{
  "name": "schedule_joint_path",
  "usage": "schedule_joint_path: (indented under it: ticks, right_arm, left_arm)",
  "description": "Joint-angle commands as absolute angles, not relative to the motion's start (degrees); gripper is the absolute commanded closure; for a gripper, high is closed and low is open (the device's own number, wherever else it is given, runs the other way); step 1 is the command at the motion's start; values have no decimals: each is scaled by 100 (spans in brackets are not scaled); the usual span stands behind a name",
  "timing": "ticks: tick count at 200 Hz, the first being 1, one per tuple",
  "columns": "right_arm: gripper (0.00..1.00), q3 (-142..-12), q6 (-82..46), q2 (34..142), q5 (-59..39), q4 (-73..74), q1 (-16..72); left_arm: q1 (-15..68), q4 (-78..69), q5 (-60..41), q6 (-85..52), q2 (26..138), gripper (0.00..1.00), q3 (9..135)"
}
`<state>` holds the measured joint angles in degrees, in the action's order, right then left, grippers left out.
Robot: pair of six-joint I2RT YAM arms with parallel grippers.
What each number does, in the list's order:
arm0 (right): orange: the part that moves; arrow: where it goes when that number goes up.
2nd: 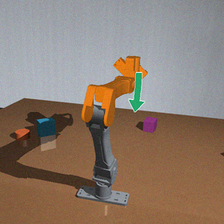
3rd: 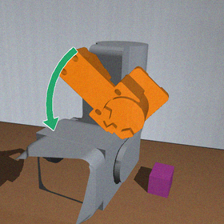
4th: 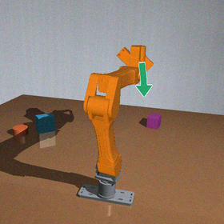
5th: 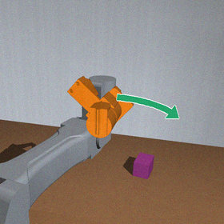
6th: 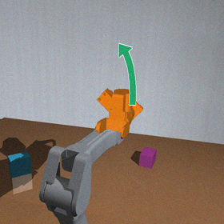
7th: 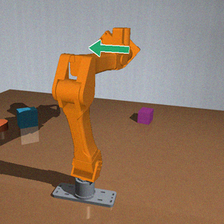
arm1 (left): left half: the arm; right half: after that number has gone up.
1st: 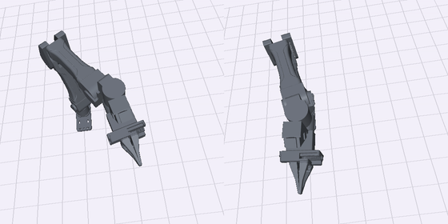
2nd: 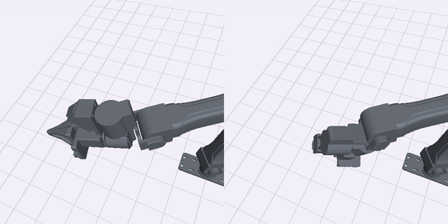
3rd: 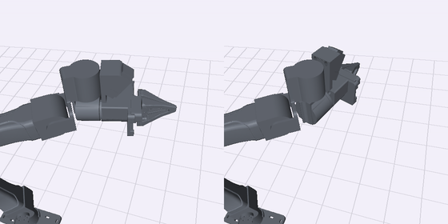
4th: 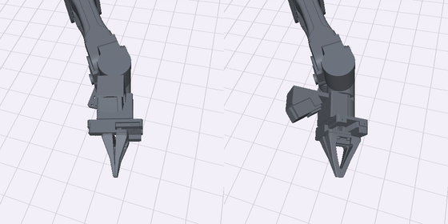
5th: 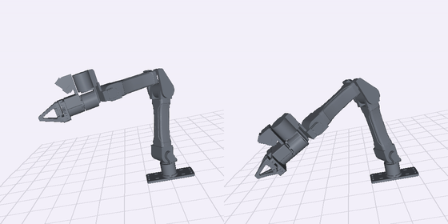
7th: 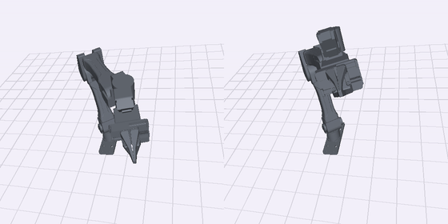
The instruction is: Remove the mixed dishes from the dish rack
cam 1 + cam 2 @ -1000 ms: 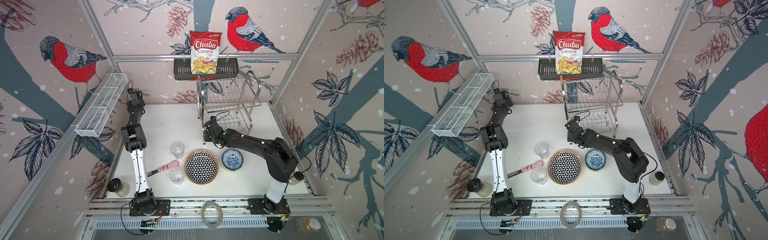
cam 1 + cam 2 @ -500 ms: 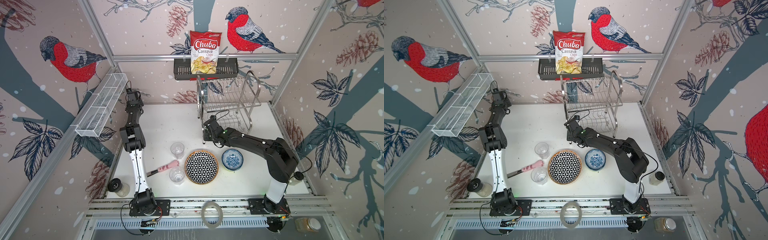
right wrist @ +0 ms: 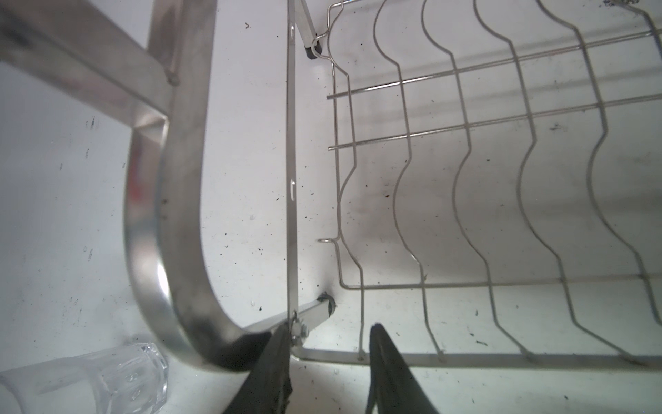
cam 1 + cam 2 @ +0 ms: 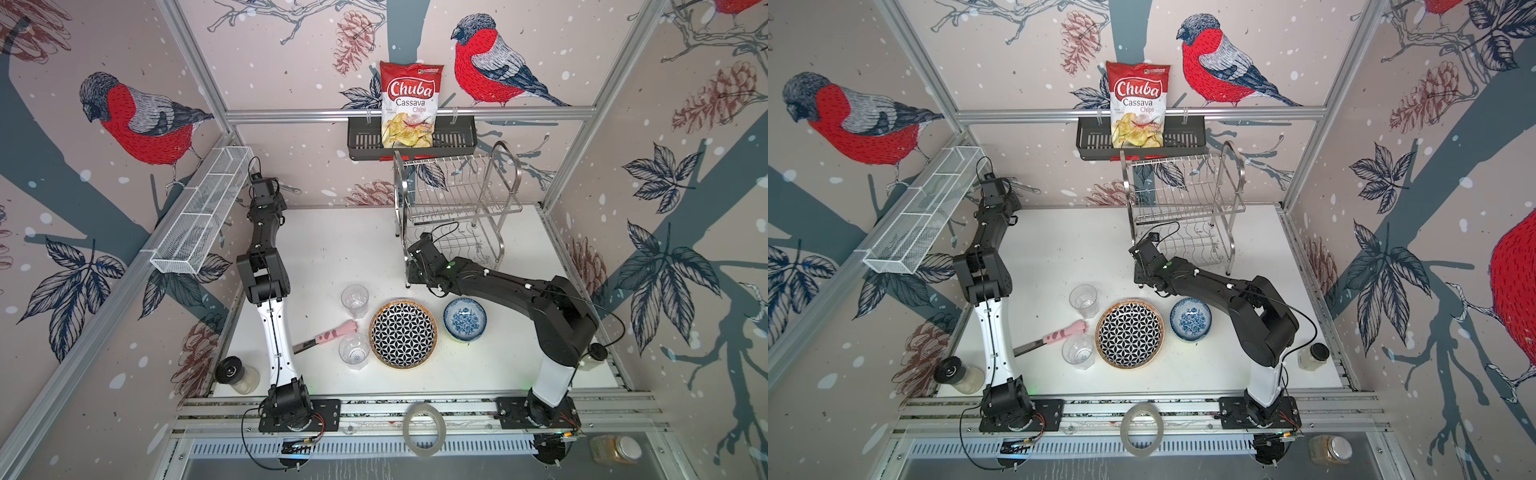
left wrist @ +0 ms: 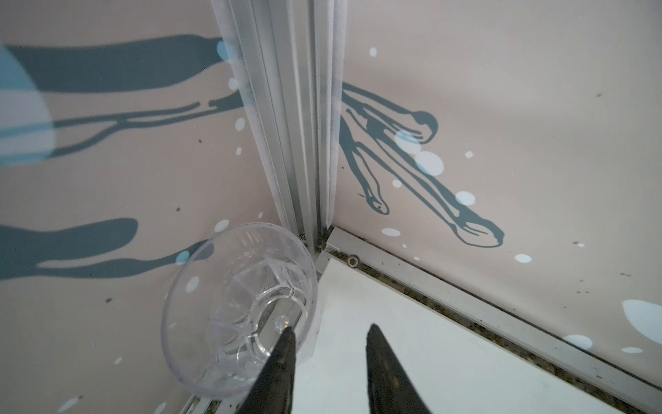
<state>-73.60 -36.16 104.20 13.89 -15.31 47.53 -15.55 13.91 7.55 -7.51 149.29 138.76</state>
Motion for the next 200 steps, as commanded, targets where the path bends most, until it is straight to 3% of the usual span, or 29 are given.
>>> schedule_joint_path:
  ticks: [1,15,40,63,164,200]
  right_arm:
    - [61,-7335,-3656,10415,1198,-1390,4766]
    - [61,-7331,-3656,10424,1178,-1371,4772]
    - [61,-7316,-3639,10425,1134,-1361,4770]
    - [61,-7308,-3640,10430,1143,-1389,4772]
    - [62,-7633,-3661,10731,1152,-1644,4763]
    - [62,-7751,-3661,10835,1081,-1652,4766]
  left_arm:
    - [-1583,1514,644,-768,14789,72,13846]
    - [-1583,1611,793,-865,14695,69,13771]
    - [-1573,1667,1081,-936,14612,33,13663]
    - [-1572,1533,1477,-858,14687,19,13752]
    - [-1593,720,1171,-670,15486,20,14344]
    - [-1591,861,954,-708,15445,28,14212]
